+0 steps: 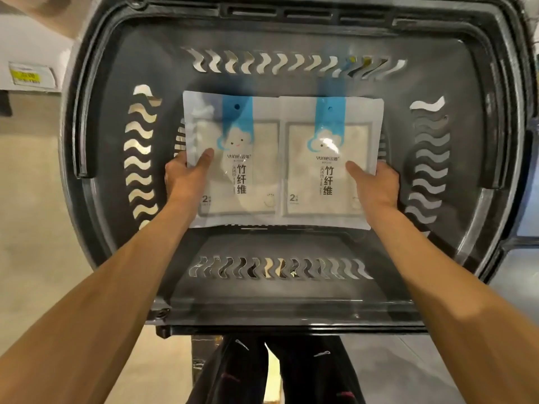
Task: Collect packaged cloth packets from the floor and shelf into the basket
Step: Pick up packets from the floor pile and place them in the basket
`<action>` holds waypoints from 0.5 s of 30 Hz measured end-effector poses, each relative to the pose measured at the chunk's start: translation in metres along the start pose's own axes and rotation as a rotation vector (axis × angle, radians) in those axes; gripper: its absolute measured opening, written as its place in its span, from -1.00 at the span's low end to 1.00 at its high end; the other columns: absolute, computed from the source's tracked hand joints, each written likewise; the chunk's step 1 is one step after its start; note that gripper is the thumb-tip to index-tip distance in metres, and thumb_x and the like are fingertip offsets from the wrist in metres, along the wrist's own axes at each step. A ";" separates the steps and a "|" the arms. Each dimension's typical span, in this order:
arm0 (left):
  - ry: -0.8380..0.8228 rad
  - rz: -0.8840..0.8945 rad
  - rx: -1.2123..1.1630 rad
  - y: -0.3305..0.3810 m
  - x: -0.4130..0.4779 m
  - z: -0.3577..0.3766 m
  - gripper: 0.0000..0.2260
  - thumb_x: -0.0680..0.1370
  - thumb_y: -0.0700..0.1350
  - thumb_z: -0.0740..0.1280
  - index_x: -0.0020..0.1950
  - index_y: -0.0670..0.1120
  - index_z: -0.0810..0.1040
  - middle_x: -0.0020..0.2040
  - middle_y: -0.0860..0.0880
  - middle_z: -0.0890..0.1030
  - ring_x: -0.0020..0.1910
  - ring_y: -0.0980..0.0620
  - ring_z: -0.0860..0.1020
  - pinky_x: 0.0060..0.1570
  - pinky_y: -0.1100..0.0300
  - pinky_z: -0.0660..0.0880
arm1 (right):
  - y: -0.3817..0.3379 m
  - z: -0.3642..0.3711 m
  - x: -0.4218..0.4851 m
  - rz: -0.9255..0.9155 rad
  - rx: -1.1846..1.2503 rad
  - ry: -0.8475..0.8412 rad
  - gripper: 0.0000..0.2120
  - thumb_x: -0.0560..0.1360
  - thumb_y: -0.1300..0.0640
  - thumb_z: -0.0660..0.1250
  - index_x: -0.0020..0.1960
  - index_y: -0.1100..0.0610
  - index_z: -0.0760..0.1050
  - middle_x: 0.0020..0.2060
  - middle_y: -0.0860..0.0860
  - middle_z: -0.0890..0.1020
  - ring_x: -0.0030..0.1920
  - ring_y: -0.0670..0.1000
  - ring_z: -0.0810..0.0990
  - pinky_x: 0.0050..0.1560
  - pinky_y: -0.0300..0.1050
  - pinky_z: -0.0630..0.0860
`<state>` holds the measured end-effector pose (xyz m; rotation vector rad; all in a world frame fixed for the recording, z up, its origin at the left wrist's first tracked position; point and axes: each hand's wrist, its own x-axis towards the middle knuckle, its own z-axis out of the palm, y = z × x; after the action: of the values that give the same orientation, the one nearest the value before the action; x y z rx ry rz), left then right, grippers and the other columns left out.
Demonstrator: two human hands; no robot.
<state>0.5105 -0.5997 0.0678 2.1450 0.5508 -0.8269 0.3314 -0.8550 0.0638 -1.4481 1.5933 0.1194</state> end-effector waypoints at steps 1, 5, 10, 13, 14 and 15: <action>-0.022 -0.009 -0.012 0.001 0.000 -0.001 -0.72 0.52 0.14 0.46 0.10 -0.01 0.63 0.00 -0.04 0.70 -0.01 -0.09 0.67 0.11 -0.07 0.62 | 0.001 0.000 0.001 -0.010 -0.012 0.015 -0.67 0.50 0.07 0.46 0.21 0.16 0.57 0.08 0.02 0.67 0.03 0.02 0.66 0.07 -0.04 0.62; -0.090 0.032 0.063 0.004 -0.007 -0.011 -0.72 0.55 0.06 0.45 0.17 -0.06 0.58 0.04 -0.01 0.67 0.02 -0.03 0.65 0.11 0.05 0.59 | -0.001 -0.005 -0.006 -0.026 -0.126 0.045 -0.60 0.48 -0.05 0.43 0.18 0.20 0.55 0.08 0.09 0.66 0.06 0.09 0.65 0.11 0.08 0.62; -0.184 0.154 0.373 0.015 -0.040 -0.033 -0.55 0.60 -0.03 0.39 0.41 -0.21 0.43 0.29 -0.15 0.56 0.23 -0.12 0.55 0.23 0.03 0.50 | -0.019 -0.024 -0.050 -0.107 -0.392 0.042 -0.51 0.53 -0.01 0.37 0.33 0.28 0.42 0.28 0.22 0.48 0.28 0.21 0.47 0.29 0.05 0.44; -0.260 0.248 0.588 0.031 -0.076 -0.058 -0.55 0.58 0.00 0.39 0.40 -0.16 0.44 0.31 -0.23 0.52 0.27 -0.22 0.52 0.25 -0.04 0.48 | -0.039 -0.042 -0.087 -0.263 -0.637 -0.070 -0.55 0.58 0.01 0.32 0.39 0.22 0.40 0.33 0.20 0.42 0.34 0.21 0.38 0.30 0.05 0.35; -0.258 0.296 0.649 0.039 -0.090 -0.069 -0.57 0.59 0.00 0.38 0.40 -0.14 0.45 0.30 -0.23 0.53 0.27 -0.24 0.51 0.24 -0.08 0.48 | -0.050 -0.050 -0.105 -0.330 -0.725 -0.120 -0.57 0.60 -0.01 0.30 0.38 0.19 0.42 0.34 0.17 0.41 0.34 0.20 0.37 0.30 0.06 0.35; -0.246 0.340 0.695 0.048 -0.106 -0.080 -0.59 0.59 0.00 0.36 0.38 -0.12 0.46 0.28 -0.22 0.54 0.26 -0.25 0.51 0.22 -0.13 0.49 | -0.062 -0.058 -0.122 -0.408 -0.803 -0.159 -0.59 0.60 -0.02 0.28 0.38 0.17 0.44 0.34 0.15 0.41 0.34 0.19 0.36 0.29 0.07 0.35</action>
<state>0.4960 -0.5797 0.2064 2.5850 -0.2756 -1.1765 0.3317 -0.8212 0.2079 -2.2788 1.1199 0.6750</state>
